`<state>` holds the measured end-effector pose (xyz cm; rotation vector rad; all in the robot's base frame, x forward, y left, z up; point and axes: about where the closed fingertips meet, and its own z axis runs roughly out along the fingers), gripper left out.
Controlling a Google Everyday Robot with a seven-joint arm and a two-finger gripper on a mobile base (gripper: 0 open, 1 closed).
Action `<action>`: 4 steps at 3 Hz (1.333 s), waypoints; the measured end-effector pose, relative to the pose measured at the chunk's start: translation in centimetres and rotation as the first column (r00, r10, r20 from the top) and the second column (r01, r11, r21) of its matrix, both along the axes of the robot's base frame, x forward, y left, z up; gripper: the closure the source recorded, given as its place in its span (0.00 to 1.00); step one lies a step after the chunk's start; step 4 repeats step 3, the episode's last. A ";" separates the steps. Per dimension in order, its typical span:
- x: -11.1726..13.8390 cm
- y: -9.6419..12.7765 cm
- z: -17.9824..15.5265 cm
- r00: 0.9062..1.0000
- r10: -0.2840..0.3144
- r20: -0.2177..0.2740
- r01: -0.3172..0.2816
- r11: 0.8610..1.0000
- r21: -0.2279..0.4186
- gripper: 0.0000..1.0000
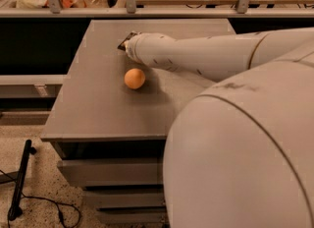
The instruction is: Pick rxbar chocolate
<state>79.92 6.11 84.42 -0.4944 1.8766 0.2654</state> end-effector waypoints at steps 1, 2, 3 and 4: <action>0.0 -0.2 0.2 1.000 -0.002 0.005 0.002 1.000 -0.001 0.22; -0.3 -0.3 0.3 1.000 0.001 0.009 -0.001 1.000 -0.001 0.00; -0.3 -0.3 0.3 1.000 0.001 0.009 -0.001 1.000 -0.001 0.00; -0.3 -0.3 0.3 1.000 0.001 0.009 -0.001 1.000 -0.001 0.00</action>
Offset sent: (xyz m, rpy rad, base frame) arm -0.0027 -0.0073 0.0011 -0.0048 -0.0129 -0.0003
